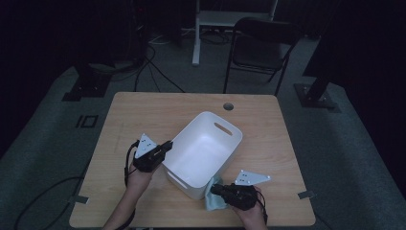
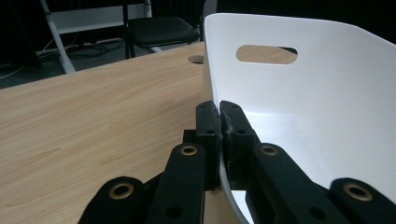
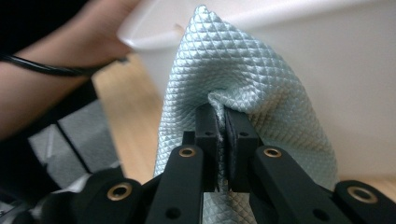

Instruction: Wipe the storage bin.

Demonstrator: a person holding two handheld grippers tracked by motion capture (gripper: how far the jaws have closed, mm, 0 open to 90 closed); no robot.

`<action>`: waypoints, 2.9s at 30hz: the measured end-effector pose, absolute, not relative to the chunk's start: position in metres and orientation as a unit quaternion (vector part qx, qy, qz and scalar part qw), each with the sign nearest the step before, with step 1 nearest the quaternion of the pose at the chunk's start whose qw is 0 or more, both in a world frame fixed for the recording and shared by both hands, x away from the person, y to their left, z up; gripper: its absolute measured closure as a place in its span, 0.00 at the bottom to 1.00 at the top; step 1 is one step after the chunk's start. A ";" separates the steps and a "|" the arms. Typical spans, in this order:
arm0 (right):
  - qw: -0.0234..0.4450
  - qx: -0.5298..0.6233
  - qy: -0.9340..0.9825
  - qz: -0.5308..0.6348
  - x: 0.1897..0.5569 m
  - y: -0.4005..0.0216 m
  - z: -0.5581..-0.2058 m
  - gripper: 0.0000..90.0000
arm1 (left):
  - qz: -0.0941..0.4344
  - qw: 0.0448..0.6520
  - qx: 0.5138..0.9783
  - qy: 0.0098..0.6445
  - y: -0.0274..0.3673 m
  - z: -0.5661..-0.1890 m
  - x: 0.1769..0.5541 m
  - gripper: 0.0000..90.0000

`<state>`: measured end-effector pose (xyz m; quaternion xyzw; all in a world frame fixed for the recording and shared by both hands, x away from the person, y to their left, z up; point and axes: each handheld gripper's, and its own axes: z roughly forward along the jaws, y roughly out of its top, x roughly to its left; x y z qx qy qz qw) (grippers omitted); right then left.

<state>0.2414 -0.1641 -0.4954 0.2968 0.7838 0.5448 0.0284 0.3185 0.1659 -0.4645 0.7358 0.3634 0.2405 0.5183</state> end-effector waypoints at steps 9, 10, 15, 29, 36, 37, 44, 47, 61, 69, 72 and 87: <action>0.028 0.265 0.775 0.573 0.233 -0.158 -0.481 0.95 | 0.233 0.523 0.738 0.357 0.168 -0.465 0.319 0.98; 0.032 0.265 0.779 0.568 0.233 -0.158 -0.482 0.95 | 0.233 0.523 0.738 0.357 0.168 -0.465 0.318 0.98; 0.034 0.269 0.787 0.553 0.236 -0.158 -0.489 0.95 | 0.232 0.524 0.739 0.354 0.168 -0.465 0.318 0.97; 0.017 0.294 0.801 0.522 0.250 -0.164 -0.513 0.95 | 0.235 0.522 0.738 0.358 0.167 -0.465 0.318 0.97; 0.009 0.315 0.801 0.508 0.257 -0.168 -0.523 0.95 | 0.235 0.521 0.739 0.357 0.167 -0.465 0.318 0.97; 0.006 0.319 0.801 0.507 0.259 -0.168 -0.525 0.95 | 0.235 0.521 0.739 0.358 0.167 -0.465 0.318 0.97; 0.007 0.340 0.808 0.481 0.267 -0.170 -0.537 0.95 | 0.235 0.522 0.737 0.359 0.166 -0.465 0.318 0.97; 0.005 0.344 0.808 0.478 0.268 -0.172 -0.538 0.95 | 0.235 0.521 0.738 0.359 0.166 -0.465 0.318 0.97; 0.039 0.386 0.781 0.489 0.284 -0.191 -0.528 0.95 | 0.235 0.521 0.738 0.360 0.167 -0.465 0.319 0.97; 0.087 0.388 0.754 0.523 0.279 -0.216 -0.495 0.95 | 0.225 0.524 0.737 0.362 0.169 -0.464 0.322 0.95; 0.104 0.397 0.738 0.535 0.279 -0.232 -0.484 0.95 | 0.216 0.531 0.735 0.363 0.171 -0.464 0.321 0.92; 0.142 0.432 0.698 0.554 0.277 -0.276 -0.463 0.95 | 0.171 0.540 0.744 0.354 0.175 -0.463 0.299 0.79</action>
